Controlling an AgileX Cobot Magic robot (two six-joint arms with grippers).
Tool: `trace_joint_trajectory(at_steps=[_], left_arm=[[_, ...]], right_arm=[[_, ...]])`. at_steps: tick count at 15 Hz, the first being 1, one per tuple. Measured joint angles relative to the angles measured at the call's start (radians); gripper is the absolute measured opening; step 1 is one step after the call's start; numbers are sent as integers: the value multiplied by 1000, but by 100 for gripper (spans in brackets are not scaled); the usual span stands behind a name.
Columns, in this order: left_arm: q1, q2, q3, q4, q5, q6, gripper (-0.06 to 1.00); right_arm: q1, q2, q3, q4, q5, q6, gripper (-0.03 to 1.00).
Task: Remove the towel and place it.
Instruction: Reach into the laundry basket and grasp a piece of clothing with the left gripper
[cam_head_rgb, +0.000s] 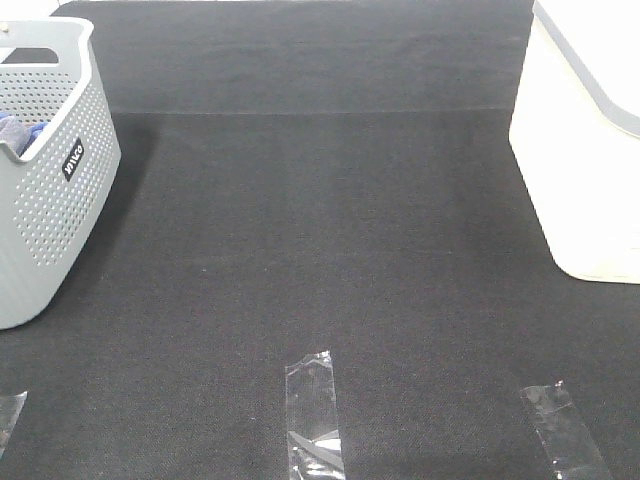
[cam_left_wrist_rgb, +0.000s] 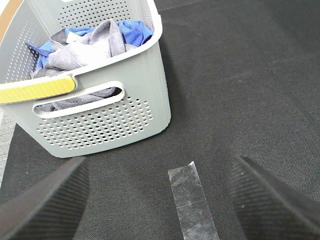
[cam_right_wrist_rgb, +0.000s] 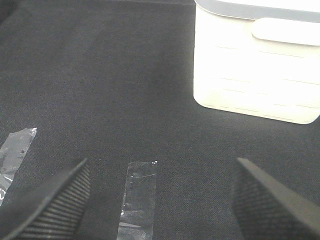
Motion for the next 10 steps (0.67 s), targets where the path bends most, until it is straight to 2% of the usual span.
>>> trace_joint_trajectory(at_steps=[10], left_arm=[[0, 0, 0, 0, 0, 0, 74]], right_arm=[[0, 0, 0, 0, 0, 0, 73]])
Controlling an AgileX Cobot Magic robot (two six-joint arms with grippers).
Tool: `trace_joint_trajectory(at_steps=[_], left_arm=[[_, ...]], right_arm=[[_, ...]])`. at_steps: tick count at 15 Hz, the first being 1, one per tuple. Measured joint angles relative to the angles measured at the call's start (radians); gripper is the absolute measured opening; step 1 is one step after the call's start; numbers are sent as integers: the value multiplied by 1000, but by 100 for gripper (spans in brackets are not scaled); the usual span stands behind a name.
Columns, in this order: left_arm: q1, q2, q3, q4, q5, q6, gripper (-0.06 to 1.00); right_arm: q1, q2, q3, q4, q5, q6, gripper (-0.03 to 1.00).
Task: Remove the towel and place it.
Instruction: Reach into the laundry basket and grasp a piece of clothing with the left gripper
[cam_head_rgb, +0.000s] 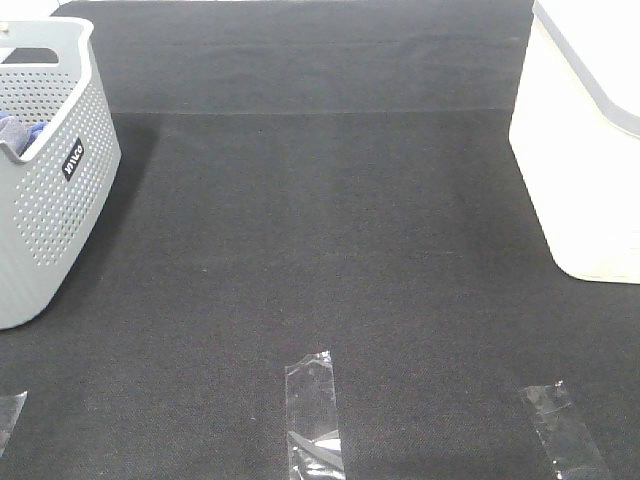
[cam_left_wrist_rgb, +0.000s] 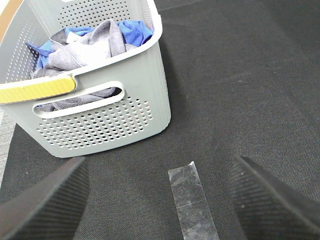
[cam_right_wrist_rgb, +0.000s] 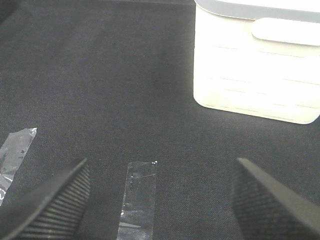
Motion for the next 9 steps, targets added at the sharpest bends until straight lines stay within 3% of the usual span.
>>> trace_joint_trajectory(at_steps=[9], left_arm=[[0, 0, 0, 0, 0, 0, 74]], right_arm=[[0, 0, 0, 0, 0, 0, 73]])
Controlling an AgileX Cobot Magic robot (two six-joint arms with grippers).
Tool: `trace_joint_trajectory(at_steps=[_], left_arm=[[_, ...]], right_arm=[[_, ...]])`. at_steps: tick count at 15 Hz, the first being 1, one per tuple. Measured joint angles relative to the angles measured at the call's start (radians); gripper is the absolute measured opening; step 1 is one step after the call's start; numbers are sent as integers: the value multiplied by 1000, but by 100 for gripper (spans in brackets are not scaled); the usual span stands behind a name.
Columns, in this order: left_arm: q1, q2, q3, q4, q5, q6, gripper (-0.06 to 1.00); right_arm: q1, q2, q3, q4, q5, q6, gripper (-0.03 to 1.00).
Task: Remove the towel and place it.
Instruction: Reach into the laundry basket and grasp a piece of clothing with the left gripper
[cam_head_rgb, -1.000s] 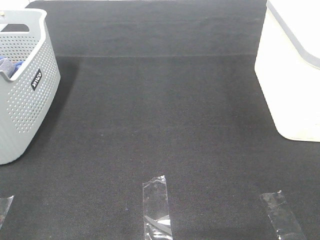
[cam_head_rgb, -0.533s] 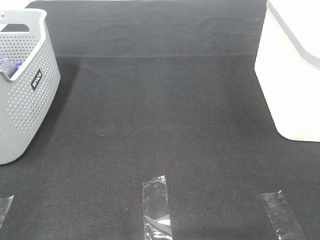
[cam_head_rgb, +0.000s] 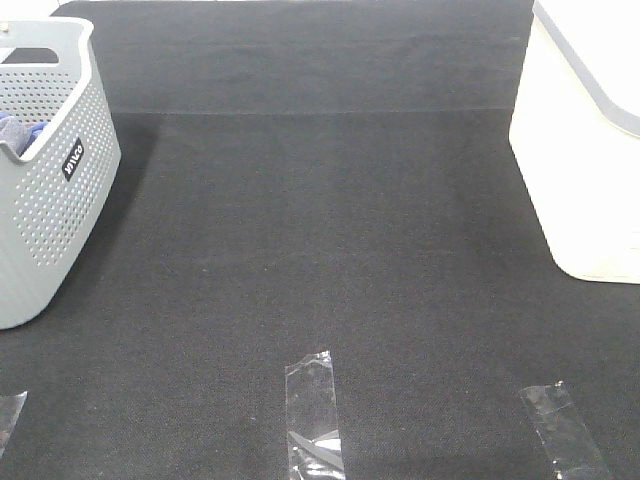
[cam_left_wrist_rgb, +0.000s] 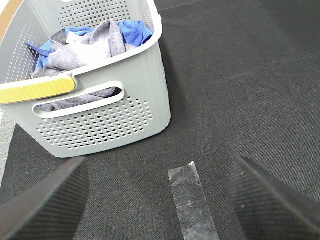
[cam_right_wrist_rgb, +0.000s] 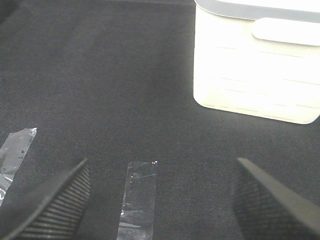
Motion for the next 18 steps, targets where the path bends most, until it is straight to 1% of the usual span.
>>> trace_joint_trajectory(at_steps=[14, 15, 18], left_arm=[[0, 20, -4, -1, -4, 0, 74], [0, 47, -20, 1, -27, 0, 74], [0, 176, -70, 31, -175, 0, 74]], right_arm=[[0, 0, 0, 0, 0, 0, 73], [0, 0, 0, 0, 0, 0, 73], [0, 0, 0, 0, 0, 0, 73]])
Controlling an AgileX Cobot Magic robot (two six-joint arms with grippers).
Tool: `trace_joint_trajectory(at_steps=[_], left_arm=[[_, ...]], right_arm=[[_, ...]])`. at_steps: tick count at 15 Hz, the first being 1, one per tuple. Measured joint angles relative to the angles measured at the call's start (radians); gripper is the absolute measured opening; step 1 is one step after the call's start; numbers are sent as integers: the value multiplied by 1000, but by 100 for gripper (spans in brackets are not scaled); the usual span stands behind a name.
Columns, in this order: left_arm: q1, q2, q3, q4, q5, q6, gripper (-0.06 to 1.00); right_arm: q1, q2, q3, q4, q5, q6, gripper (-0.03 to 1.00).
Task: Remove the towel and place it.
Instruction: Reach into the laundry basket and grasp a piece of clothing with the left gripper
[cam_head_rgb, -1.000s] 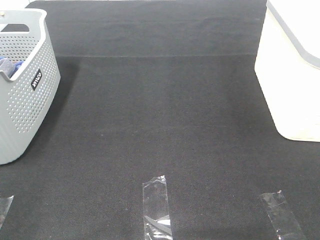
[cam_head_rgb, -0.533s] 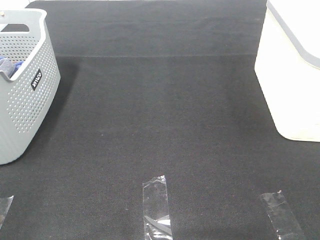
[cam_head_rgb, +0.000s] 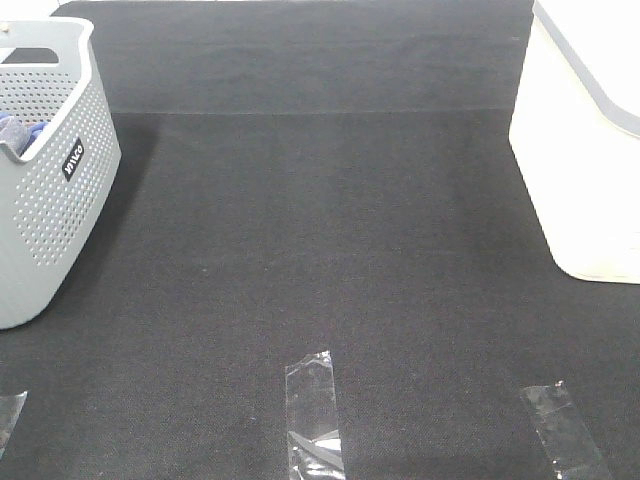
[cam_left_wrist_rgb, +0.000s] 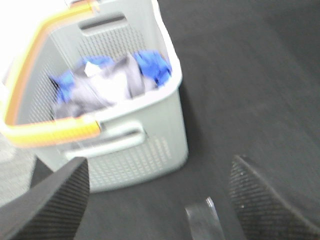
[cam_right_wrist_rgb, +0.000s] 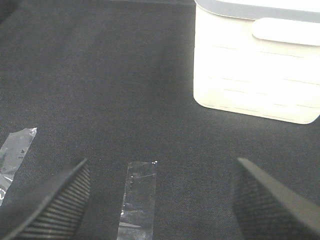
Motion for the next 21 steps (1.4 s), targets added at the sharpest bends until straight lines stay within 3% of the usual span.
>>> trace_joint_trajectory(at_steps=[5, 7, 11, 15, 20, 21], left_arm=[[0, 344, -35, 24, -269, 0, 74], [0, 517, -115, 51, -291, -13, 74], [0, 884, -351, 173, -300, -211, 74], [0, 1193, -596, 255, -199, -394, 74], [22, 1554, -974, 341, 14, -438, 74], [22, 1554, -974, 341, 14, -438, 74]], right_arm=[[0, 0, 0, 0, 0, 0, 73], [0, 0, 0, 0, 0, 0, 73], [0, 0, 0, 0, 0, 0, 73], [0, 0, 0, 0, 0, 0, 73], [0, 0, 0, 0, 0, 0, 73], [0, 0, 0, 0, 0, 0, 73]])
